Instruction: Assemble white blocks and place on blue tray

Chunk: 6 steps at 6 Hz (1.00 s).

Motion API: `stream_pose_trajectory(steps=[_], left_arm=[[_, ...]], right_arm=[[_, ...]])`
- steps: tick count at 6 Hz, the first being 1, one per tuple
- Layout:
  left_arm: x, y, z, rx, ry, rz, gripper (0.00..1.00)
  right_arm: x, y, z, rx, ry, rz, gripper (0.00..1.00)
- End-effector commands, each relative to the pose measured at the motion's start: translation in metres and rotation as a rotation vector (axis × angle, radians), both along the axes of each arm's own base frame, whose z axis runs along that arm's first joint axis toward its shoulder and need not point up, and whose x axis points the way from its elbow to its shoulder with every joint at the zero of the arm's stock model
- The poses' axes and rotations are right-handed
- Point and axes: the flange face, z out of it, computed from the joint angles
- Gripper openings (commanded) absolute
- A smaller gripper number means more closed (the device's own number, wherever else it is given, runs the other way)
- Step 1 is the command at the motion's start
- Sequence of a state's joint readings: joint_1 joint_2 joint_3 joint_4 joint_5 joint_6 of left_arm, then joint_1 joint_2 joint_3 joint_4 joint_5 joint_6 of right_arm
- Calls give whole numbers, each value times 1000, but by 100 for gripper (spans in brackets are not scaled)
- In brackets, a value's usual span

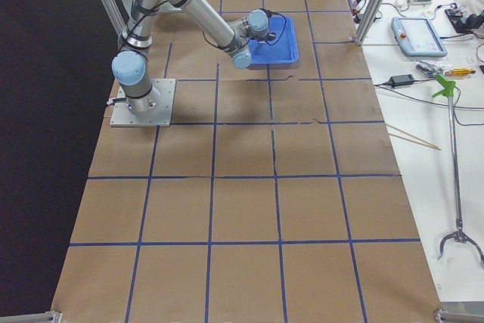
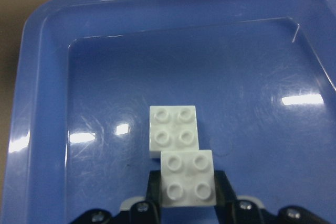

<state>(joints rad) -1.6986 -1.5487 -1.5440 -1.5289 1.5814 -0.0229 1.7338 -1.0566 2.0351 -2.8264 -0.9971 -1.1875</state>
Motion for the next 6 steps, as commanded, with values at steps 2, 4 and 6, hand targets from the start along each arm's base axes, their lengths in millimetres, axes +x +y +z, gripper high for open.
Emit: stream_pose_trajectory(steps=[2,4,6], left_arm=[[0,0,0,-1,3,2,99],[0,-1,0,-2,6,8,99],[0,-1,0,-2,6,8,99]], right_arm=[[0,2,-1,4,1,1,30],[-1,8,-6,16,2,4,30],[0,7,-4,10,-2,6,30]])
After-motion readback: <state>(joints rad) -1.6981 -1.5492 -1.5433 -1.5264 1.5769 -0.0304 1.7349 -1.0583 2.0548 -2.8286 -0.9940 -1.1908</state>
